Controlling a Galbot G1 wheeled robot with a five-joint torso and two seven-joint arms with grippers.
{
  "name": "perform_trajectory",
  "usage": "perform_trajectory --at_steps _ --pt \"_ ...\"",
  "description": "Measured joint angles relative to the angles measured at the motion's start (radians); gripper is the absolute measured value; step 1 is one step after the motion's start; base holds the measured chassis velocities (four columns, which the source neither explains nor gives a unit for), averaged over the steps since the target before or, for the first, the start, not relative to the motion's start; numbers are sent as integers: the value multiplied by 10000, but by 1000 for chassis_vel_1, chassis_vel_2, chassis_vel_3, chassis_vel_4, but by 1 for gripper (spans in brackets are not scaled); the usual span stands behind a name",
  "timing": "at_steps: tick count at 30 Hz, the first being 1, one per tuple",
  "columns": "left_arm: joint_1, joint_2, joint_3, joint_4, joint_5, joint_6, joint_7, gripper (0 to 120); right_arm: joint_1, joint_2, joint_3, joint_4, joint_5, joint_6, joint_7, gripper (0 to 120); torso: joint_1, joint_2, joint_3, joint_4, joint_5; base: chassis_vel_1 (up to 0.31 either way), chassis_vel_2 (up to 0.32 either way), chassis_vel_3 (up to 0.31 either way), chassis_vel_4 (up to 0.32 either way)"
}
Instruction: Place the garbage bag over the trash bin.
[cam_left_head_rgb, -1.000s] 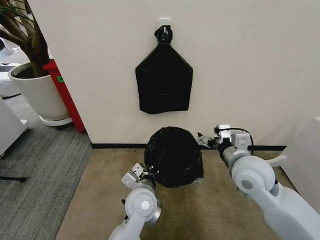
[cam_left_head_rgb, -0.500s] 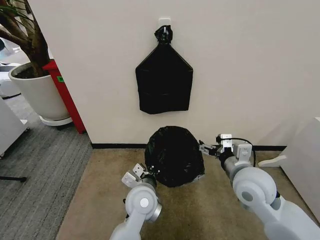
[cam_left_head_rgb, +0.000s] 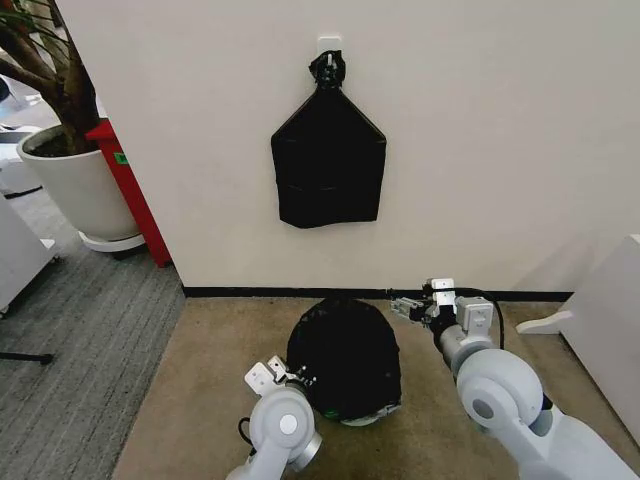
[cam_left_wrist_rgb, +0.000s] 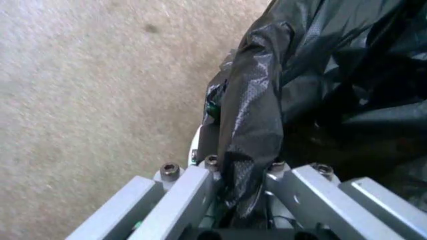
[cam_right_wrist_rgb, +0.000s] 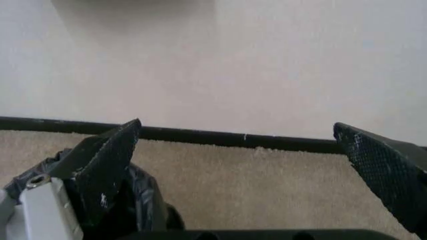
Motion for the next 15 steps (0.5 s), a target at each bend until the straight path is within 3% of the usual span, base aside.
perform_trajectory --at_steps 8,15 --pt "-48 112 69 226 773 11 375 1 60 68 -118 -88 -353 115 -204 100 0 0 1 0 0 0 0 0 0" --pt "-113 293 102 253 993 14 584 24 196 79 -218 -131 -388 135 -239 100 0 0 1 0 0 0 0 0 0"
